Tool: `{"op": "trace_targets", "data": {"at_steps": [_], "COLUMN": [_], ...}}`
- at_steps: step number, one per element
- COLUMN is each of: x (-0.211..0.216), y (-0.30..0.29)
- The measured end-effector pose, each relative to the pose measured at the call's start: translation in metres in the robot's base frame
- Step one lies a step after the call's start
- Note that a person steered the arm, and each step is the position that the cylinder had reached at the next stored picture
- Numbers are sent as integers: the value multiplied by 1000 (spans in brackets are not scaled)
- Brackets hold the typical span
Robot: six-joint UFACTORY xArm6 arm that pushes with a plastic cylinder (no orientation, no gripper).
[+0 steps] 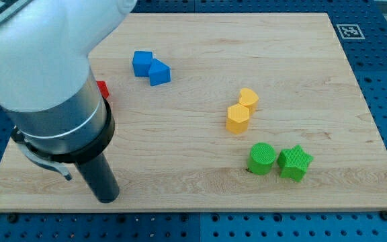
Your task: Move blue cube to top right
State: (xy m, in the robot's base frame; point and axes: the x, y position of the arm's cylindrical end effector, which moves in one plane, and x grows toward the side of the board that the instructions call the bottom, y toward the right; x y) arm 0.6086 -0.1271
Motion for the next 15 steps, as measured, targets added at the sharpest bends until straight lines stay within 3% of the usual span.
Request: {"op": "trace_targets", "data": {"at_steps": [1,2,4,9,11,13,15], "x": [0,-28,-112,-209,-230,-256,-256], "y": [0,15,83,-18,-24,21,106]}}
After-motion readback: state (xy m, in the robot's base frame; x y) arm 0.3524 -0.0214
